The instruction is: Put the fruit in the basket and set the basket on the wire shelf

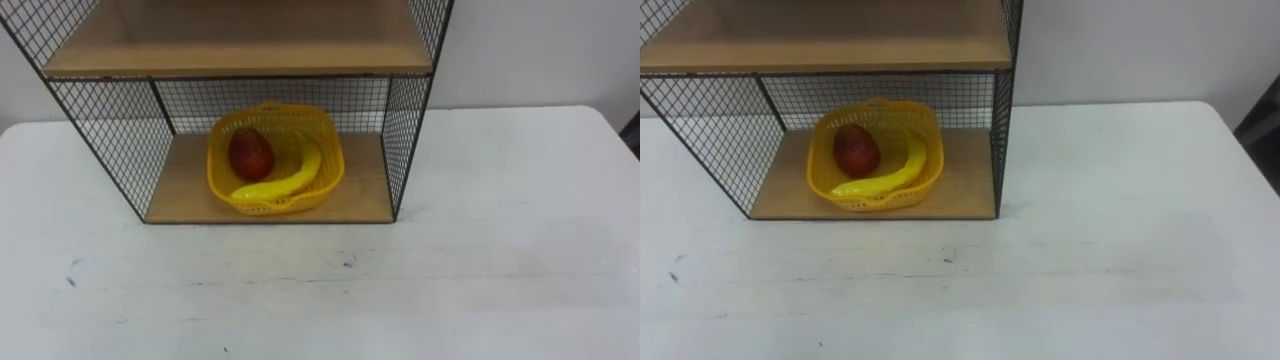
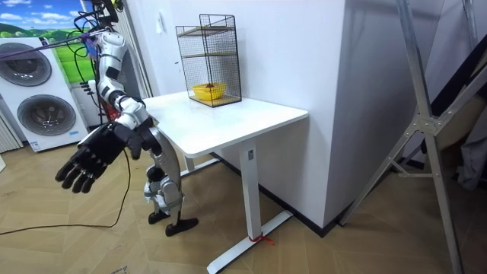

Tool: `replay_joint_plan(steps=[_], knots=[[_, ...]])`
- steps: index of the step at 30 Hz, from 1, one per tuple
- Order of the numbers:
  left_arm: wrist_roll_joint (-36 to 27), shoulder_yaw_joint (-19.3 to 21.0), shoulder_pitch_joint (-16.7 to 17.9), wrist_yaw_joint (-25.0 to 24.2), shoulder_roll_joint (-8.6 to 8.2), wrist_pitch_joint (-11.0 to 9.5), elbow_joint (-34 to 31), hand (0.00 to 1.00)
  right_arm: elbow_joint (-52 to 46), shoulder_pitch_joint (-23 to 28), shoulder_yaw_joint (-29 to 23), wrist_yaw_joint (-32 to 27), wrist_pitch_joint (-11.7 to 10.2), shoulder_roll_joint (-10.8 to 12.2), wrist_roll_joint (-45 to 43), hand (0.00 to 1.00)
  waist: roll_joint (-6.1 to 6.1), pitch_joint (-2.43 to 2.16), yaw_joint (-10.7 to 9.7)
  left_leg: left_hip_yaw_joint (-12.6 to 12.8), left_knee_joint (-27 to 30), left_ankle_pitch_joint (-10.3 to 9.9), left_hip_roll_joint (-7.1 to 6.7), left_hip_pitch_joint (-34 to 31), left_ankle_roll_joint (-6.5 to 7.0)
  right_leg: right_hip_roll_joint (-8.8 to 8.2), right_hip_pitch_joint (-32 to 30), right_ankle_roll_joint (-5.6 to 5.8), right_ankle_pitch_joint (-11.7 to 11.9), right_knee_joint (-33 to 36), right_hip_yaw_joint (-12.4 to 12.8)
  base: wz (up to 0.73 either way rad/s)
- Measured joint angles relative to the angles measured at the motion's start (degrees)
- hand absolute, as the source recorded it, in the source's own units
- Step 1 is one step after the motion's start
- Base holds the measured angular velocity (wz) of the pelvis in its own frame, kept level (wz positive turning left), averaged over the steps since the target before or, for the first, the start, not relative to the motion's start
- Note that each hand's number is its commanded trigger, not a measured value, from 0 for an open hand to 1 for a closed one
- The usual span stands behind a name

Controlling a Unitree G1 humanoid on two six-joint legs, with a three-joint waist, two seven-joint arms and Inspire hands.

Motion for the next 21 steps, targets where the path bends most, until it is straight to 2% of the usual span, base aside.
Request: replay_joint_plan(steps=[4,5,8,10,11,13,15,18,19,20,21], knots=[[-1.69,-1.71,-1.88,-3.19,-0.65,0.21,8.13,0.00,4.92,0.00,2.35,2.22,0.16,0.82,2.06,0.00,0.01,0.01,-0.16,-0.58,-0.04,-0.11,-0.05,0.00,0.17,-0.22,0.22,0.23,-0.18,-0.12,-0.36,0.06],[-3.80,-2.53,-2.45,-3.72,-1.11,1.04,9.61,0.00,6.54,0.00,2.81,3.00,0.53,1.32,3.23,0.00,0.00,0.01,-0.24,-0.69,-0.03,-0.16,-0.03,0.16,0.21,-0.26,0.54,0.14,-0.20,-0.25,-0.59,0.14],[-6.50,-4.49,-3.54,-6.03,-3.54,2.17,13.63,0.00,12.10,-1.29,4.12,5.62,1.29,2.14,4.19,0.00,0.01,0.01,-0.26,-0.66,-0.01,-0.31,-0.02,0.10,0.35,-0.31,0.63,0.16,-0.23,-0.54,-0.66,0.03],[-8.08,-6.47,-3.97,-8.31,-4.53,3.03,17.12,0.00,15.62,-1.97,5.46,7.07,2.08,2.97,4.37,0.00,0.01,0.02,-0.26,-0.67,-0.10,-0.33,0.03,-0.09,0.36,-0.20,0.61,0.29,0.02,-1.06,-0.62,0.00],[-8.52,-8.21,-3.98,-10.57,-5.10,3.76,20.10,0.00,18.03,-2.12,6.33,8.37,2.78,3.71,4.44,0.00,-0.06,0.01,-0.23,-0.65,-0.16,-0.32,0.02,-0.13,0.37,-0.20,0.60,0.20,0.16,-1.16,-0.59,0.00],[-9.66,-8.49,-4.00,-14.00,-6.62,4.72,23.96,0.00,20.62,-2.36,7.12,9.37,3.93,5.24,5.06,0.00,-0.11,-0.04,-0.29,-0.51,-0.15,-0.33,0.03,-0.04,0.38,-0.18,0.69,0.19,0.24,-1.23,-0.42,-0.04],[-9.58,-8.78,-3.99,-17.42,-8.33,5.75,28.35,0.00,23.35,-2.48,8.82,11.15,4.32,7.23,5.05,0.00,-0.12,-0.08,-0.23,0.03,-0.13,-0.39,0.18,0.18,0.42,-0.07,0.79,0.25,0.28,-1.28,-0.03,-0.10],[-5.96,-11.01,-4.11,-24.07,-12.06,8.88,34.45,0.00,29.77,-4.11,12.37,14.87,5.64,10.79,4.83,0.00,-0.32,-0.21,-0.49,0.30,-0.12,-0.43,0.18,0.33,0.47,-0.11,0.93,0.63,0.21,-1.33,0.12,-0.02],[-4.85,-11.52,-4.38,-25.27,-12.46,9.50,35.44,0.00,30.90,-4.53,12.57,15.89,5.90,11.43,4.75,0.00,-0.39,-0.25,-0.69,0.29,-0.11,-0.43,0.18,0.39,0.47,-0.11,1.04,0.62,0.24,-1.37,0.12,0.00],[-2.22,-12.27,-4.58,-27.77,-13.24,11.17,36.88,0.00,33.70,-5.98,13.19,17.78,7.33,11.94,4.61,0.00,-0.46,-0.23,-0.60,0.27,-0.13,-0.44,0.20,0.78,0.49,-0.08,1.55,0.66,0.31,-1.64,0.08,0.00],[-0.70,-12.80,-4.73,-29.16,-13.52,11.75,37.82,0.00,34.79,-6.63,14.00,18.73,8.17,12.13,4.12,0.00,-0.46,-0.21,-0.58,0.29,-0.31,-0.44,0.23,1.06,0.49,-0.03,1.87,0.71,0.37,-1.81,0.13,0.00]])
